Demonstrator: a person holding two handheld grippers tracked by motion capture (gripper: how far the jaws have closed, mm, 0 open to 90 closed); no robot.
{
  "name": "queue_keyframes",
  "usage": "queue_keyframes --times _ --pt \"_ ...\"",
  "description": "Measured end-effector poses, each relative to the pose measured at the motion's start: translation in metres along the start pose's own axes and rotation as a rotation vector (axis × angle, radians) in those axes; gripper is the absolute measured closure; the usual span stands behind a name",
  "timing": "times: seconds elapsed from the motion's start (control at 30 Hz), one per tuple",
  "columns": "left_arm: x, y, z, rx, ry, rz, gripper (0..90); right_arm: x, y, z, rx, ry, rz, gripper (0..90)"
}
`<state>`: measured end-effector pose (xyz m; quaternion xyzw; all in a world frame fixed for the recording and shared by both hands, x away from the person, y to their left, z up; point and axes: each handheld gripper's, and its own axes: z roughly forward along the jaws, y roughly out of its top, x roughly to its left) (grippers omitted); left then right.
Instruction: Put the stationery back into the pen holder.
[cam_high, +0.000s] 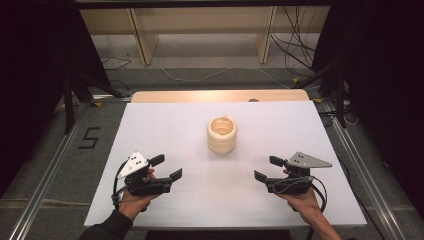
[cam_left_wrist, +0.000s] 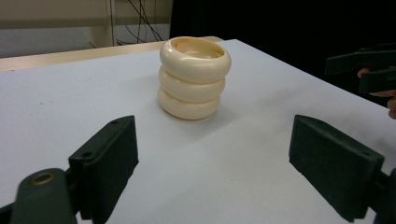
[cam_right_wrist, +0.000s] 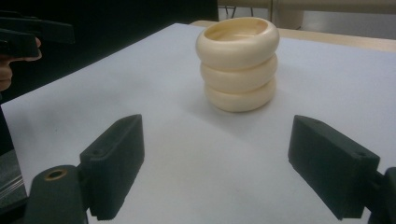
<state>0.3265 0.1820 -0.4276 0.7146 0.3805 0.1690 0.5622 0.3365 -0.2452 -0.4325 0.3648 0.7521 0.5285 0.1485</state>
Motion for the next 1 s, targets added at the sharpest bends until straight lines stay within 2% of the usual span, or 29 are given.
queue_keyframes --times 0.3,0.63,1.0 --pt "-0.0003 0.0000 0.0004 0.006 -0.004 0.000 14.7 0.0031 -0.0099 -0.0046 0.005 -0.018 -0.007 19.0" --pt "-0.0001 0.0001 0.0008 0.006 -0.005 0.003 14.8 -0.0001 -0.0072 -0.0095 -0.021 -0.029 -0.005 19.0" --pt "-0.0001 0.0000 0.0014 0.007 -0.004 0.003 14.8 -0.0004 -0.0066 -0.0086 -0.020 -0.030 -0.011 18.8"
